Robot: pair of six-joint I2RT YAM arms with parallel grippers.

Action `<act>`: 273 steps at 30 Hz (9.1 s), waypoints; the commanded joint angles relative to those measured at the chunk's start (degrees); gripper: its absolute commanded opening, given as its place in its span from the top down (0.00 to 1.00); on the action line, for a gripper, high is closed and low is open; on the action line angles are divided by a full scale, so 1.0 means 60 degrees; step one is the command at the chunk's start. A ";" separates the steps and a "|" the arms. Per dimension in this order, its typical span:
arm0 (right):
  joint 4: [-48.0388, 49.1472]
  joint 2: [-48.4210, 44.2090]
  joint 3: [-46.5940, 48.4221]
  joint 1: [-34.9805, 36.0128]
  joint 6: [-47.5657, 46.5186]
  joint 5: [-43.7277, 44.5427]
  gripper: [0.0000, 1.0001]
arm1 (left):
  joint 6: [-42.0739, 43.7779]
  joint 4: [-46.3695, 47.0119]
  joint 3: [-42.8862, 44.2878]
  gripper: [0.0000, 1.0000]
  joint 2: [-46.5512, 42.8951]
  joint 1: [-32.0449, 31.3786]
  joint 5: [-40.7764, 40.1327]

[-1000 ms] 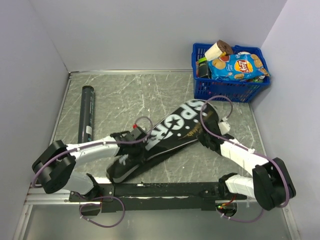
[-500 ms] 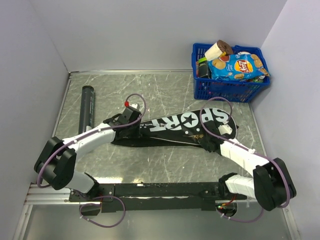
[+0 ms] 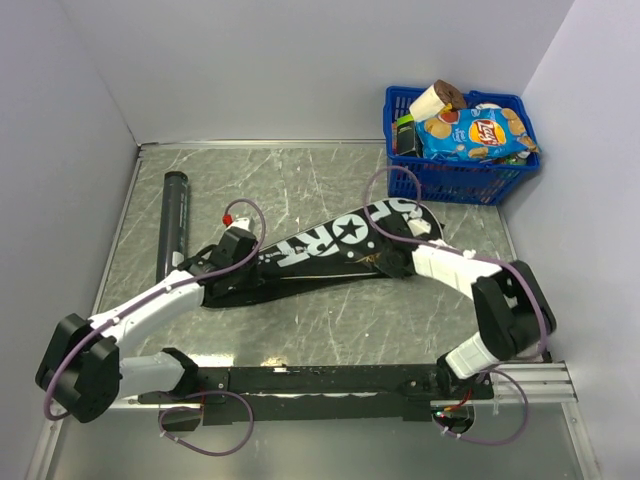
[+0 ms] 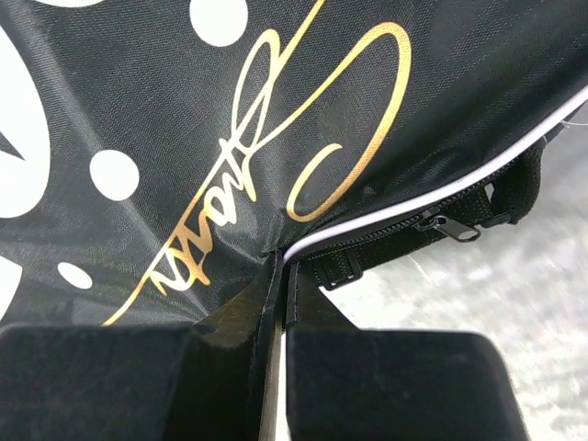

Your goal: Pack up the badminton gear

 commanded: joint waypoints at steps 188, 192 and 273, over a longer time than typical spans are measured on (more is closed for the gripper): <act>0.2105 -0.0359 -0.0881 -0.0286 -0.1342 0.1717 0.55 | -0.0412 0.4802 0.0682 0.70 0.5438 -0.0233 0.1796; 0.2032 -0.0227 -0.0837 -0.0301 -0.1415 0.1879 0.58 | -0.0412 0.4802 0.0682 0.71 0.5482 -0.0248 0.1811; 0.1111 -0.5322 -0.2872 0.1457 -0.2162 -0.0684 1.00 | -0.0075 -0.0735 0.1049 0.26 0.0560 -0.0146 -0.0547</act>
